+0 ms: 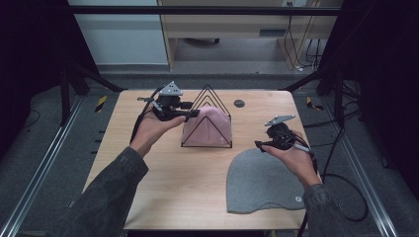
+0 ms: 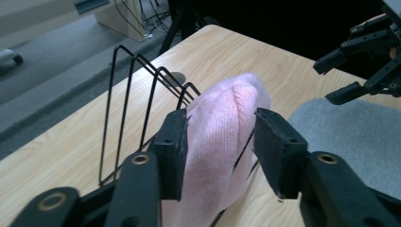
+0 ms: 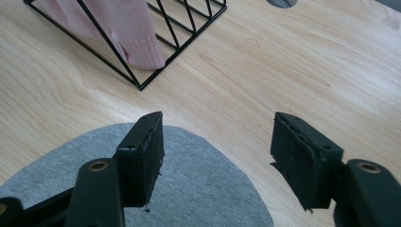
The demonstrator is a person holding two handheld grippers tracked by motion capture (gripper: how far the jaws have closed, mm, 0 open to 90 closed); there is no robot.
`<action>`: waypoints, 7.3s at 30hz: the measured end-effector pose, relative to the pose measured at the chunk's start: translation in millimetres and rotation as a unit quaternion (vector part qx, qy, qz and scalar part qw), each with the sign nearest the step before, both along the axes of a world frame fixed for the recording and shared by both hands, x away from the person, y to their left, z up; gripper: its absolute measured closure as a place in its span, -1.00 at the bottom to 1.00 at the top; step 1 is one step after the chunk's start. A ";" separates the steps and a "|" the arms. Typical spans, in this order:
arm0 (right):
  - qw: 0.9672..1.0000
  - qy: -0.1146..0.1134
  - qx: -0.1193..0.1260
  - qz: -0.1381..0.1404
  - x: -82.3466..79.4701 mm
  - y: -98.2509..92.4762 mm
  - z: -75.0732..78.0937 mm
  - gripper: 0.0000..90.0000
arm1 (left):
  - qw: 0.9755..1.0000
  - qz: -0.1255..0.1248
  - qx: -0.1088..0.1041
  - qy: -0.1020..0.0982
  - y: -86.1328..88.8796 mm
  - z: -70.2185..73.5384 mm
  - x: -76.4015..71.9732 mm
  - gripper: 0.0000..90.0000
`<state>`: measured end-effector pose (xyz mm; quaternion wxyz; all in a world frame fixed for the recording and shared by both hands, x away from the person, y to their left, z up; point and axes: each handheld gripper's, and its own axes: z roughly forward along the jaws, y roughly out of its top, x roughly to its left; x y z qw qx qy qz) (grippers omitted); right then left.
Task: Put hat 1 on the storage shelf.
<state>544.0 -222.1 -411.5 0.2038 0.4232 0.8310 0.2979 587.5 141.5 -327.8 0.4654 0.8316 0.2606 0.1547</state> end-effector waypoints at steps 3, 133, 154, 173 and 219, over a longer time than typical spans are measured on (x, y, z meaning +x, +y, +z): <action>1.000 0.000 0.001 -0.001 0.0 -0.6 -0.8 -0.25 | 1.000 0.004 0.011 -0.007 2.1 1.6 -4.4 0.14; 0.978 -0.120 0.091 0.147 -77.6 34.1 109.1 0.90 | 0.990 0.090 0.085 0.066 101.0 -131.4 -106.4 -0.73; 0.968 -0.156 0.084 0.176 -77.1 63.8 161.0 0.90 | 0.994 0.070 0.071 0.033 83.9 -78.8 -100.9 -0.73; 0.963 -0.168 0.078 0.195 -62.3 98.9 190.4 0.90 | 0.998 0.048 0.047 -0.003 70.6 -16.0 -94.3 -0.72; 0.952 -0.155 0.093 0.246 -60.9 146.3 183.5 0.89 | 0.999 0.014 0.027 -0.014 47.9 -0.4 -74.4 -0.45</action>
